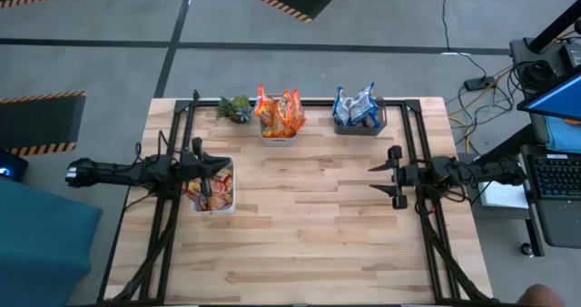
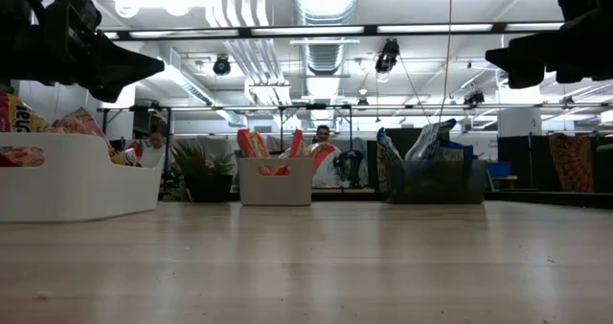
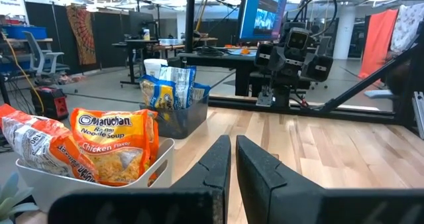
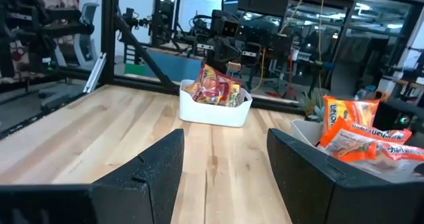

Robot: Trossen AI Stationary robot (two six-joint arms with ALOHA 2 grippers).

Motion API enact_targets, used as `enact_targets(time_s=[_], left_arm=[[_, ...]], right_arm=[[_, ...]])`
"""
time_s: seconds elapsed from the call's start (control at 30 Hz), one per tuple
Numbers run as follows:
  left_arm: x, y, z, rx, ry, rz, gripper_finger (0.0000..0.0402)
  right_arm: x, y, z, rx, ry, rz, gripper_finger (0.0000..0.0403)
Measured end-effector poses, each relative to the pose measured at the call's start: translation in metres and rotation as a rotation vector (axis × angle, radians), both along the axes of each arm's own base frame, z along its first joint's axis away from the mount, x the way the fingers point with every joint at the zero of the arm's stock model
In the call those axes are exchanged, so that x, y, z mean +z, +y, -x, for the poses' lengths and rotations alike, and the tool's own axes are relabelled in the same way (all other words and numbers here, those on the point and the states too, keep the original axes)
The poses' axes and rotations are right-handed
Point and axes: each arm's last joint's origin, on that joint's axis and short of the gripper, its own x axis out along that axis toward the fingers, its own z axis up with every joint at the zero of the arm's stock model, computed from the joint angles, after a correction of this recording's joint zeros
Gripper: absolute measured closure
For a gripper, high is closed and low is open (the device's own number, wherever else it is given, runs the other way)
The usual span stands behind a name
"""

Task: Sort Maruchan noodles
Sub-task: Return to Home Position

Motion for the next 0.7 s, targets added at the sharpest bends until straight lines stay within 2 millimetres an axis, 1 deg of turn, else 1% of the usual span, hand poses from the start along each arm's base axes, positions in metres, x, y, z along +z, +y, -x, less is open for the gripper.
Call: enact_targets(time_s=[0.1, 0.7], left_arm=[[0.0000, 0.0000, 0.0000, 0.000, 0.000, 0.000, 0.0394], [-0.0001, 0.0000, -0.0001, 0.000, 0.001, 0.000, 0.0394]], right_arm=[[-0.0007, 0.0001, -0.0005, 0.001, 0.009, -0.024, 0.0197], [-0.0013, 0.0001, -0.0008, 0.000, 0.014, -0.023, 0.0197]])
